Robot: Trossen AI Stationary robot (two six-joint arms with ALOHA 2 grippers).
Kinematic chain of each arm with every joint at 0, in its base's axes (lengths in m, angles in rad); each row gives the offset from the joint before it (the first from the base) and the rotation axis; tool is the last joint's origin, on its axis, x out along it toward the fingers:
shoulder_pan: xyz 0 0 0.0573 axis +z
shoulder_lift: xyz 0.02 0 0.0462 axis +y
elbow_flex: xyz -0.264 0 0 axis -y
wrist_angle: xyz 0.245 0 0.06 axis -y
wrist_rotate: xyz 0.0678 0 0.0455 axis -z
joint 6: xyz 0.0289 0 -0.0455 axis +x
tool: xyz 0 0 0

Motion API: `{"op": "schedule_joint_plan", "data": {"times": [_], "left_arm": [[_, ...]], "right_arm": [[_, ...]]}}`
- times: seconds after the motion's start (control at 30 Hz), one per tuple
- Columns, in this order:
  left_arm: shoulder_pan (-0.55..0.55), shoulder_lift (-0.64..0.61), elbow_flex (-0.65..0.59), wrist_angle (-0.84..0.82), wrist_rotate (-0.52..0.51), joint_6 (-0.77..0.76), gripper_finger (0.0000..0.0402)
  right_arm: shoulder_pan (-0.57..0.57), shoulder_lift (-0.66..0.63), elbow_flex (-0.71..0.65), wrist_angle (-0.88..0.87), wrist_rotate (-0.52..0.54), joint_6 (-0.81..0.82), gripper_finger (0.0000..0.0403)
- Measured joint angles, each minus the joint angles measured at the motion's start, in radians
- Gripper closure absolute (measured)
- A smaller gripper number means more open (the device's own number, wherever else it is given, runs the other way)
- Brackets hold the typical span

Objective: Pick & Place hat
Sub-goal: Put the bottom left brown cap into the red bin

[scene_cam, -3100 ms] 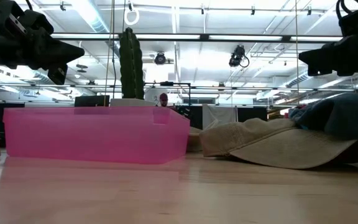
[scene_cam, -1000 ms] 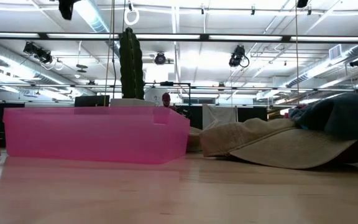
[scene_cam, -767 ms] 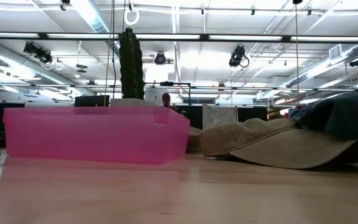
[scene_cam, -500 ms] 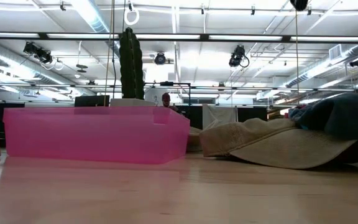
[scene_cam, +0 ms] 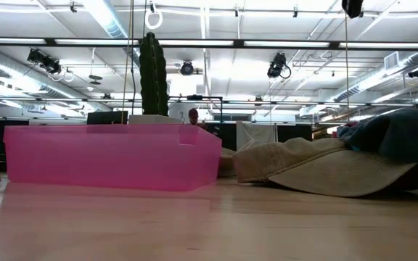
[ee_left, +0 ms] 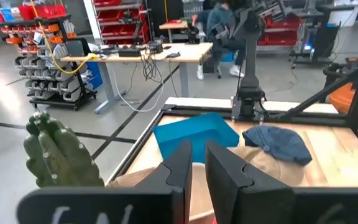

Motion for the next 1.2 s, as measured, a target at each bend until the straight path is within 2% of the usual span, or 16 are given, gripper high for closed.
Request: {"op": "schedule_joint_plan", "data": {"times": [0.17, 0.37, 0.5, 0.63, 0.8, 0.9, 1.03, 1.2], "left_arm": [[0.000, 0.000, 0.000, 0.000, 0.000, 0.000, 0.0353], [0.000, 0.000, 0.000, -0.005, 0.001, -0.051, 0.0353], [0.000, 0.000, 0.000, -0.053, 0.026, -0.120, 0.0353], [0.000, 0.001, 0.000, -0.154, 0.174, -0.221, 0.0353], [-0.003, 0.039, 0.001, -0.367, 0.387, -0.503, 0.0339], [-0.003, 0.085, 0.001, -0.487, 0.507, -0.644, 0.0334], [-0.004, 0.171, 0.001, -0.541, 0.623, -0.684, 0.0347], [-0.081, 0.300, 0.001, -0.537, 0.647, -0.603, 0.0371]], "right_arm": [[0.000, 0.002, 0.000, -0.075, -0.057, 0.087, 0.0374], [0.001, 0.026, -0.020, -0.300, -0.140, 0.367, 0.0374], [0.001, 0.036, -0.087, -0.310, -0.225, 0.404, 0.0374], [0.001, 0.040, -0.172, -0.184, -0.276, 0.386, 0.0374], [0.002, 0.039, -0.262, -0.030, -0.326, 0.345, 0.0374], [0.002, 0.039, -0.296, 0.002, -0.330, 0.344, 0.0374], [0.002, 0.039, -0.325, 0.033, -0.334, 0.320, 0.0374], [0.002, 0.039, -0.342, 0.058, -0.336, 0.265, 0.0373]]}}
